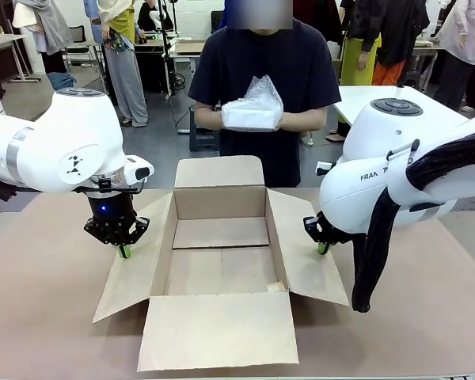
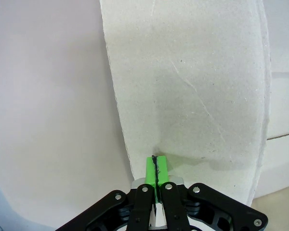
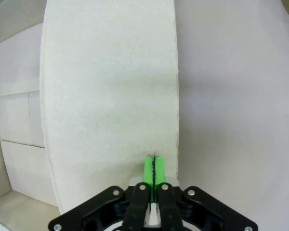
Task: Wrap the clocks to prevent damage.
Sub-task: Once the human has placed the objects inside and stepped back, release both hands from the side flaps of the Package Box.
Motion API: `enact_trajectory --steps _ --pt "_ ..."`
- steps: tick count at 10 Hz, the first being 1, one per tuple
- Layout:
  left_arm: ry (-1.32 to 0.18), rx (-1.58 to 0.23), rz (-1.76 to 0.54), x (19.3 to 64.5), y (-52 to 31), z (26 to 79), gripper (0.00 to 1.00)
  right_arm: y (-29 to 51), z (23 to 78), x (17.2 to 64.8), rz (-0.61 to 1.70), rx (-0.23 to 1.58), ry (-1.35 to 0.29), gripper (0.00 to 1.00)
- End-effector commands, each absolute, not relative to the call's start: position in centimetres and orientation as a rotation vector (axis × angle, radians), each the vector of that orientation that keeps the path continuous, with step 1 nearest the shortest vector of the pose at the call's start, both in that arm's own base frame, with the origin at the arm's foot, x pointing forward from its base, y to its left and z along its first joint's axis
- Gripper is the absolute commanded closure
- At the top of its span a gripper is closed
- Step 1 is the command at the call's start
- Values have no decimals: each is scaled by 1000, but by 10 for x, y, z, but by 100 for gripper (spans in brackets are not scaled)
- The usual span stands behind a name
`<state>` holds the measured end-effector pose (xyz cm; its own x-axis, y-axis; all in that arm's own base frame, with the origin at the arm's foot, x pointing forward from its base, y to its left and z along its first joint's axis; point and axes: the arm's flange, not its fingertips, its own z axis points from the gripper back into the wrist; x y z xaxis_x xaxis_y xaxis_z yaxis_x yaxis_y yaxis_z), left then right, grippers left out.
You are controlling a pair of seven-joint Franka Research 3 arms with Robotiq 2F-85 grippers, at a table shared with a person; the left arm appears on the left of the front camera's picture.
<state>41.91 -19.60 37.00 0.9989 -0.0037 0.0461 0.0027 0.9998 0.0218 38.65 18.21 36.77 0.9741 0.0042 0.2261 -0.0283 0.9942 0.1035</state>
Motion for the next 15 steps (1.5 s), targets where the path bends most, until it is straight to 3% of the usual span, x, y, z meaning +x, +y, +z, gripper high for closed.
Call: enact_trajectory --steps 1,15 --pt "-39 26 -3 418 -196 369 100 180 368 388 22 93 -239 99" --pt "-39 26 -3 418 -196 369 100 180 368 388 22 93 -239 99"
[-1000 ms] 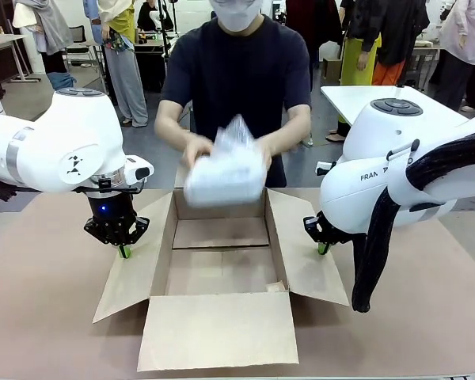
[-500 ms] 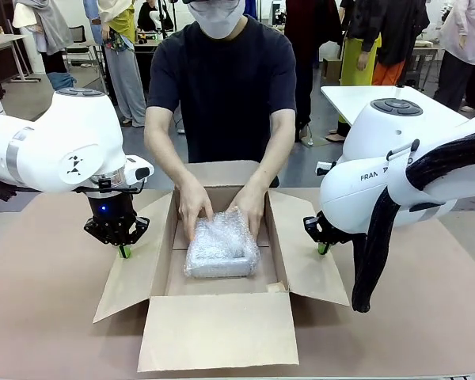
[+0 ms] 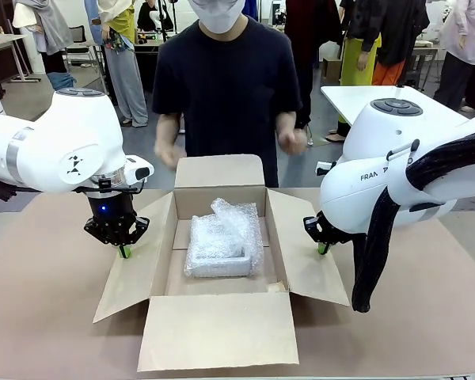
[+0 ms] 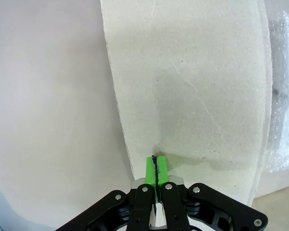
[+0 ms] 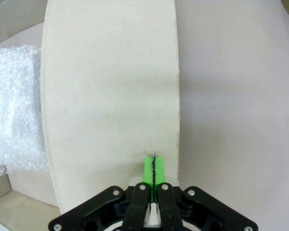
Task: Wrap the clocks to prevent damage.
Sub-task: Once the human has placed the objects inside and stepped back, release both hands from the side flaps of the Package Box.
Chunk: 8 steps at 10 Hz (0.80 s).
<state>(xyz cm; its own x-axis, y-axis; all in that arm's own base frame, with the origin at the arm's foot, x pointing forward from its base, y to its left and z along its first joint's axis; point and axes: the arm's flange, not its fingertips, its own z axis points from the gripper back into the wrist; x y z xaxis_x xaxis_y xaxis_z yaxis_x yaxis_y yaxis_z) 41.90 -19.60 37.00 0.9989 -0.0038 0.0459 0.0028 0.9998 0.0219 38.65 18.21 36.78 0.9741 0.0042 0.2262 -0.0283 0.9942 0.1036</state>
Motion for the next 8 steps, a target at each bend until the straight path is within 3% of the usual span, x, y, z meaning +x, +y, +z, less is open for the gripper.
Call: enact_trajectory --steps 1,2,4,8 --pt "-46 22 -3 419 -196 370 100 182 368 387 16 107 -228 99" --pt "-42 -20 -121 421 -189 384 100 172 378 385 151 207 -349 99" --pt "-69 -84 -378 424 -162 429 100 134 421 383 347 219 -418 99" --pt "-144 -79 -881 403 -92 519 100 42 487 362 767 71 -402 99"
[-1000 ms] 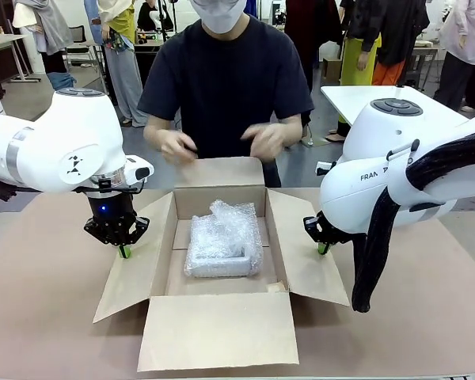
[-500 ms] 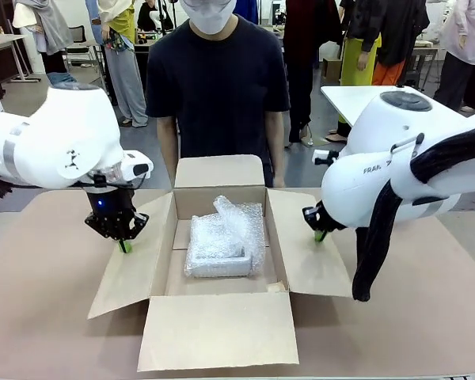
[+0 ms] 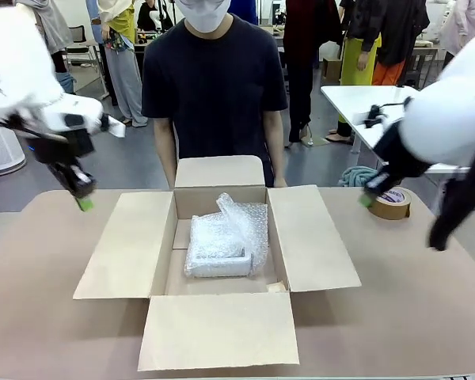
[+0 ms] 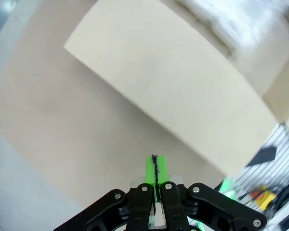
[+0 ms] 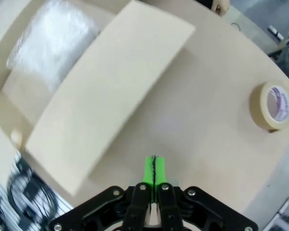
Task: Wrap the clocks to prevent damage.
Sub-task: Once the human has placed the objects inside and stepped back, release both hands from the side flaps of the Package Box.
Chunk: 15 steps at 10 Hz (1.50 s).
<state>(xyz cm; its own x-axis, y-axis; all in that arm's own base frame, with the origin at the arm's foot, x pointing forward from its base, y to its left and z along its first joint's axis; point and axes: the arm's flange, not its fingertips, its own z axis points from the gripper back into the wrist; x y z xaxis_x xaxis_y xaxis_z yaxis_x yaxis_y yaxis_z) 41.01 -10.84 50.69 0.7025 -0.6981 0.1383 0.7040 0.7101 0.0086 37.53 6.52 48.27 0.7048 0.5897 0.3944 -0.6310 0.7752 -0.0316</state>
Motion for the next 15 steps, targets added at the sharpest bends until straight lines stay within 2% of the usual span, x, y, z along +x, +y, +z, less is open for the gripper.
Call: enact_trajectory --steps 1,3,4,5,7,8,11,13,15 --pt "-176 -77 -976 387 -81 532 100 26 495 353 843 65 -393 99" --pt "-226 -10 -1110 376 -66 547 100 11 504 347 937 59 -394 99" --pt "-256 15 -1048 374 -65 547 100 13 504 350 882 53 -405 99" --pt "-211 -37 -1052 380 -67 555 100 11 508 348 889 76 -390 99" --pt "-230 -15 -1071 374 -63 559 100 10 511 347 900 72 -398 99" --pt "-125 -50 -1160 384 -56 559 100 9 513 347 1016 66 -392 99" --pt "-29 -73 -1284 389 -41 560 100 -1 511 348 1198 -25 -331 99" --pt "-36 -67 -1347 390 -40 557 100 -4 511 347 1378 -9 -342 99" --pt "-25 -27 -1412 386 -39 553 100 -3 511 347 1432 15 -346 99"
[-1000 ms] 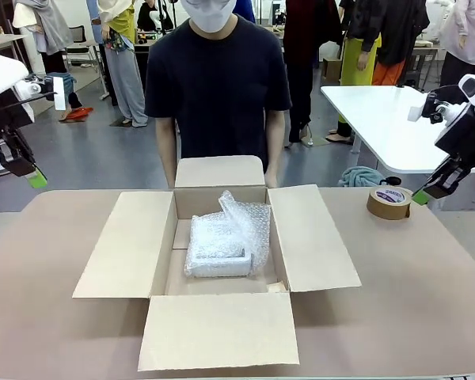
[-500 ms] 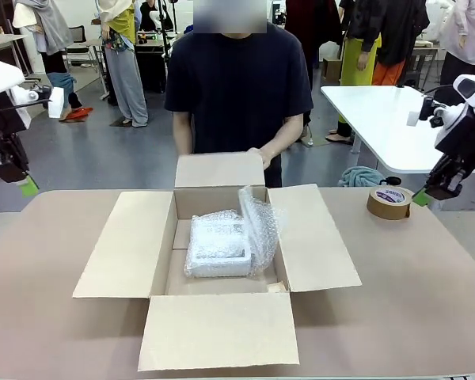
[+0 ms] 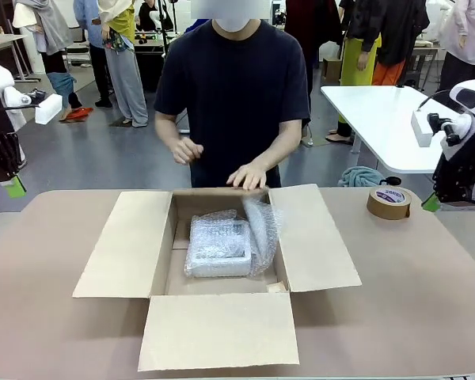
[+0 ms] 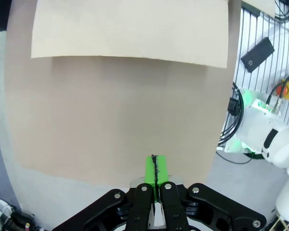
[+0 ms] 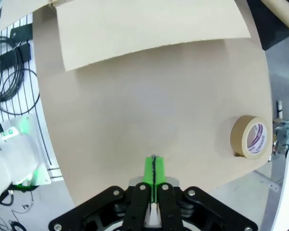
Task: Wrap the clocks to prevent damage.
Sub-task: Once the human has placed the objects inside and stepped back, release both hands from the side flaps of the Package Box, then push the right (or left) flap of the Package Box to close it.
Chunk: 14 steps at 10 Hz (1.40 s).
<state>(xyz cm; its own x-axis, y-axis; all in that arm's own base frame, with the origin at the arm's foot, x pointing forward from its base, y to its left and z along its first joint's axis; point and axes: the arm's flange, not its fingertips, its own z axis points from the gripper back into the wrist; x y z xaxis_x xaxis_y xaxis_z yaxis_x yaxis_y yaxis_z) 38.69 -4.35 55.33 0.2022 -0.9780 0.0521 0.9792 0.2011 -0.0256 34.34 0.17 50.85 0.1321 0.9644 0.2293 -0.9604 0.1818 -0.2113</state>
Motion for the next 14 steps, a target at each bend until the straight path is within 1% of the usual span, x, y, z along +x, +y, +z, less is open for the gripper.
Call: enact_trajectory --steps 1,2,14 --pt "-28 1 -1426 386 -38 553 100 -3 511 349 1422 20 -349 99" --pt "-26 -57 -1367 387 -43 553 100 2 509 343 1397 -14 -344 99" --pt "-26 -57 -1367 387 -43 553 100 2 509 343 1397 -14 -344 99"
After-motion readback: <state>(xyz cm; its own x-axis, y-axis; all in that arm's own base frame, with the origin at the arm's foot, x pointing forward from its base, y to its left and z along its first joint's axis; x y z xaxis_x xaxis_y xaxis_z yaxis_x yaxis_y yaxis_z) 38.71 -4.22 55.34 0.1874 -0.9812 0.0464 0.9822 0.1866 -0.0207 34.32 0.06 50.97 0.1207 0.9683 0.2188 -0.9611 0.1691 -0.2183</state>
